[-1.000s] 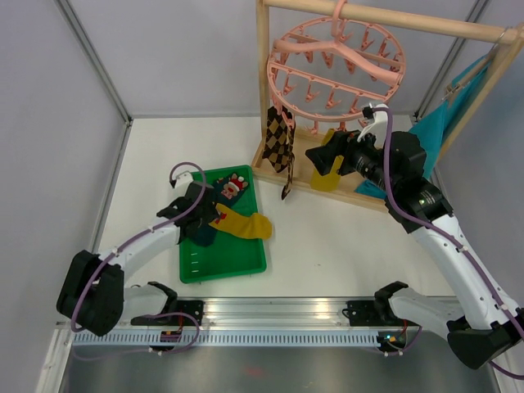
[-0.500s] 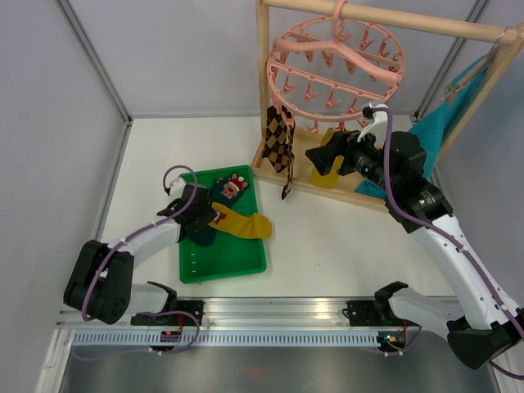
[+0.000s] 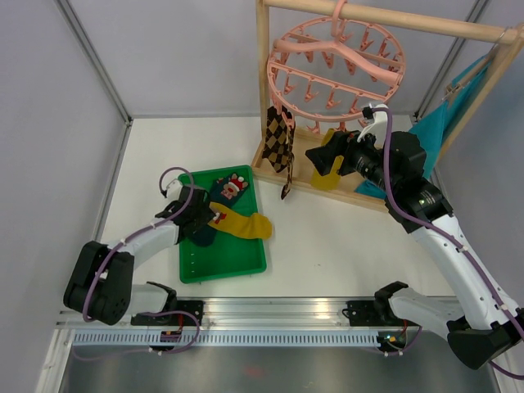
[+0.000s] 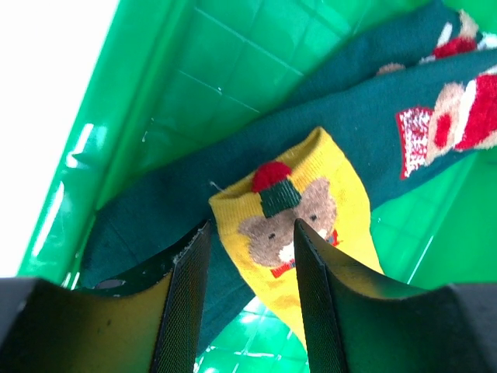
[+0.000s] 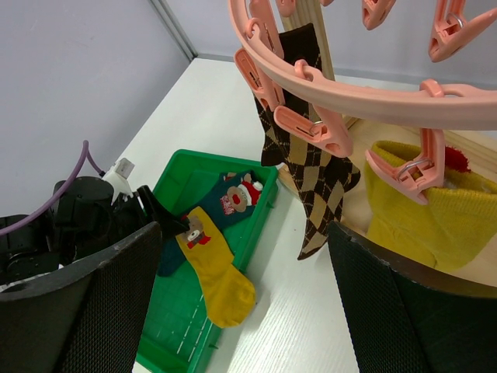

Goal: Clip the socks to the hanger
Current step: Pick up the sock from the bin.

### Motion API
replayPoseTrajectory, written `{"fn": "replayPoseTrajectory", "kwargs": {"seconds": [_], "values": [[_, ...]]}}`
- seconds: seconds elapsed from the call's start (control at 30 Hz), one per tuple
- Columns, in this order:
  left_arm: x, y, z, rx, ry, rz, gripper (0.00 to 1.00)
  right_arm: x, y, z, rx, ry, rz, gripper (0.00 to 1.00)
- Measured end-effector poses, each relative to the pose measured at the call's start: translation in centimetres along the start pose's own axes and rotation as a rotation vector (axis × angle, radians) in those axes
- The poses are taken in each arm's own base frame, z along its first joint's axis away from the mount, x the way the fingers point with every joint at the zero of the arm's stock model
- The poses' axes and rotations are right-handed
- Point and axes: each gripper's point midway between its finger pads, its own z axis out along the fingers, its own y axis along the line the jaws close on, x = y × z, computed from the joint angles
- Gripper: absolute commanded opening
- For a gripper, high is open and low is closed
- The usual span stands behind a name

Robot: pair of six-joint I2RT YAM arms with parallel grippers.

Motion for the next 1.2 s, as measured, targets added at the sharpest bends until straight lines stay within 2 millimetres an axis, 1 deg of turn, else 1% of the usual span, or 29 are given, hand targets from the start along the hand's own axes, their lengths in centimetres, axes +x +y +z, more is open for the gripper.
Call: {"fn": "replayPoseTrajectory", "kwargs": {"seconds": [0.17, 0.33, 0.47, 0.6, 0.83, 1.0, 1.2], "values": [[-0.5, 0.1, 0.1, -0.005, -0.01, -0.014, 0.52, 0.0, 0.0, 0.0, 0.0, 0.0, 0.0, 0.93], [-1.1, -0.6, 0.2, 0.005, -0.017, -0.019, 0.52, 0.0, 0.0, 0.0, 0.0, -0.001, 0.0, 0.93], [-0.7, -0.6, 0.5, 0.004, -0.003, -0.016, 0.52, 0.0, 0.0, 0.0, 0.0, 0.0, -0.001, 0.93], [-0.1, -0.5, 1.0, -0.002, 0.02, -0.011, 0.49, 0.0, -0.1, 0.0, 0.002, 0.002, -0.007, 0.93], [0.1, -0.9, 1.0, 0.017, 0.033, -0.015, 0.48, 0.0, -0.1, 0.0, 0.003, 0.002, -0.007, 0.94], [0.1, -0.9, 1.0, 0.017, 0.034, -0.014, 0.4, 0.1, -0.1, -0.1, 0.004, 0.003, -0.008, 0.94], [-0.1, -1.0, 0.9, 0.02, 0.034, -0.01, 0.22, 0.1, -0.3, 0.0, 0.013, 0.002, -0.014, 0.94]]}}
